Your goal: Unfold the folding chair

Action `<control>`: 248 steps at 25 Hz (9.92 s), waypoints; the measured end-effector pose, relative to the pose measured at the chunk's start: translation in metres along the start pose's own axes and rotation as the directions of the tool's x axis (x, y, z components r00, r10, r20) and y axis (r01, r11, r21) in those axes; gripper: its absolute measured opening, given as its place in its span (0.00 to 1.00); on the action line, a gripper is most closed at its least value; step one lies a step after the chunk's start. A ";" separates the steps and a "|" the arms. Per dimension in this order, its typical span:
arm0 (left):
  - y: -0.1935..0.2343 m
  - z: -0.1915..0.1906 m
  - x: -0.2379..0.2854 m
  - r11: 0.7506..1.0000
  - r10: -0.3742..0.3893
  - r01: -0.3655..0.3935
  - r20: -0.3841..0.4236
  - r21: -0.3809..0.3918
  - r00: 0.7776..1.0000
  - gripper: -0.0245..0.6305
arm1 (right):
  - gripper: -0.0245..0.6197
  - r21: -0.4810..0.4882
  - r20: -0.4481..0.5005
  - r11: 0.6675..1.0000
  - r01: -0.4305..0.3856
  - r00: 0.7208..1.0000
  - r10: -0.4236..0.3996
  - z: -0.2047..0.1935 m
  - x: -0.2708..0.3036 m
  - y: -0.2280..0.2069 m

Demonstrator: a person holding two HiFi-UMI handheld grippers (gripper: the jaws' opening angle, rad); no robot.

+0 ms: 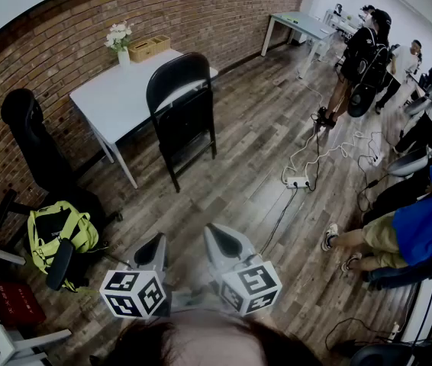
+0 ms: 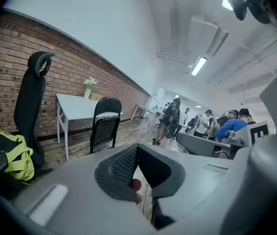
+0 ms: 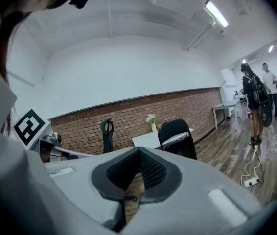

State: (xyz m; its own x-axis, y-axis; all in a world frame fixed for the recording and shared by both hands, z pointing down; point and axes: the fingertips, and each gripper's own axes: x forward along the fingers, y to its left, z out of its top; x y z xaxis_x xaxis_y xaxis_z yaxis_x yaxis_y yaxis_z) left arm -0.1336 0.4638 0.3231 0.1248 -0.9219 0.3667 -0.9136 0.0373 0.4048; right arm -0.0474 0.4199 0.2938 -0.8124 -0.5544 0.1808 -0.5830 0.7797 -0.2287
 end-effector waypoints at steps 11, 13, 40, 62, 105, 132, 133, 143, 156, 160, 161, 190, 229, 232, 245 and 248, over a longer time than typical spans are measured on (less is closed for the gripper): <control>0.007 0.004 0.011 1.000 -0.012 0.011 -0.006 -0.010 1.000 0.03 | 0.03 0.020 0.008 1.000 -0.018 1.000 0.017 0.003 0.013 -0.002; 0.012 0.006 0.013 1.000 -0.018 0.018 -0.004 -0.011 1.000 0.03 | 0.03 0.013 0.010 1.000 -0.009 1.000 0.008 0.004 0.018 -0.001; 0.083 0.072 0.127 0.998 -0.053 0.053 -0.034 -0.022 0.998 0.03 | 0.03 0.041 -0.014 0.999 0.010 1.000 -0.009 0.023 0.145 -0.060; 0.084 0.152 0.268 1.000 0.018 -0.017 0.020 -0.025 1.000 0.03 | 0.03 0.107 0.000 0.991 -0.083 0.997 0.083 0.070 0.242 -0.188; 0.289 0.342 0.487 0.991 -0.089 0.094 -0.061 0.096 0.994 0.13 | 0.11 0.283 -0.109 0.946 0.160 0.985 -0.134 0.079 0.507 -0.290; 0.290 0.372 0.625 0.950 -0.124 0.208 -0.327 0.234 0.937 0.32 | 0.26 0.417 -0.290 0.895 0.157 0.956 -0.033 0.028 0.607 -0.407; 0.289 0.370 0.628 0.946 -0.124 0.216 -0.347 0.240 0.930 0.33 | 0.27 0.426 -0.297 0.891 0.157 0.954 -0.027 0.024 0.610 -0.409; 0.290 0.346 0.648 0.940 -0.091 0.236 -0.484 0.247 0.870 0.38 | 0.32 0.514 -0.345 0.841 0.170 0.938 0.022 -0.012 0.628 -0.429; 0.289 0.325 0.660 0.926 -0.052 0.260 -0.590 0.274 0.806 0.39 | 0.39 0.565 -0.401 0.809 0.159 0.911 0.101 -0.057 0.654 -0.434; 0.291 0.321 0.662 0.926 -0.043 0.260 -0.609 0.272 0.792 0.39 | 0.41 0.616 -0.403 0.770 0.163 0.906 0.130 -0.068 0.662 -0.436; 0.292 0.320 0.662 0.927 -0.041 0.259 -0.613 0.271 0.789 0.39 | 0.41 0.631 -0.401 0.758 0.163 0.905 0.140 -0.070 0.665 -0.435; 0.287 0.295 0.664 0.858 -0.029 0.386 -0.717 0.340 0.697 0.15 | 0.44 0.735 -0.461 0.651 0.188 0.843 0.277 -0.132 0.711 -0.398; 0.227 0.272 0.653 0.840 -0.047 0.406 -0.698 0.360 0.715 0.14 | 0.25 0.683 -0.450 0.662 0.310 0.892 0.046 -0.127 0.662 -0.416; 0.225 0.272 0.653 0.838 -0.047 0.409 -0.698 0.361 0.714 0.14 | 0.25 0.686 -0.450 0.658 0.312 0.892 0.046 -0.127 0.660 -0.416; 0.175 0.245 0.635 0.830 -0.016 0.394 -0.688 0.396 0.726 0.14 | 0.23 0.777 -0.400 0.559 0.290 0.913 0.082 -0.134 0.601 -0.430; 0.156 0.232 0.629 0.829 -0.006 0.387 -0.685 0.404 0.728 0.14 | 0.22 0.807 -0.370 0.526 0.268 0.924 0.098 -0.138 0.577 -0.435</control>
State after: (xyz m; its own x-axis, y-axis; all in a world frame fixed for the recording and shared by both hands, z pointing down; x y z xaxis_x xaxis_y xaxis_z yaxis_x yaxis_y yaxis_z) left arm -0.2871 -0.1992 0.4226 0.3615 -0.4072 0.8388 -0.8651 -0.4819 0.1389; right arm -0.2606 -0.1991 0.6302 -0.8022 -0.3285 0.4985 -0.5354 0.0264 -0.8442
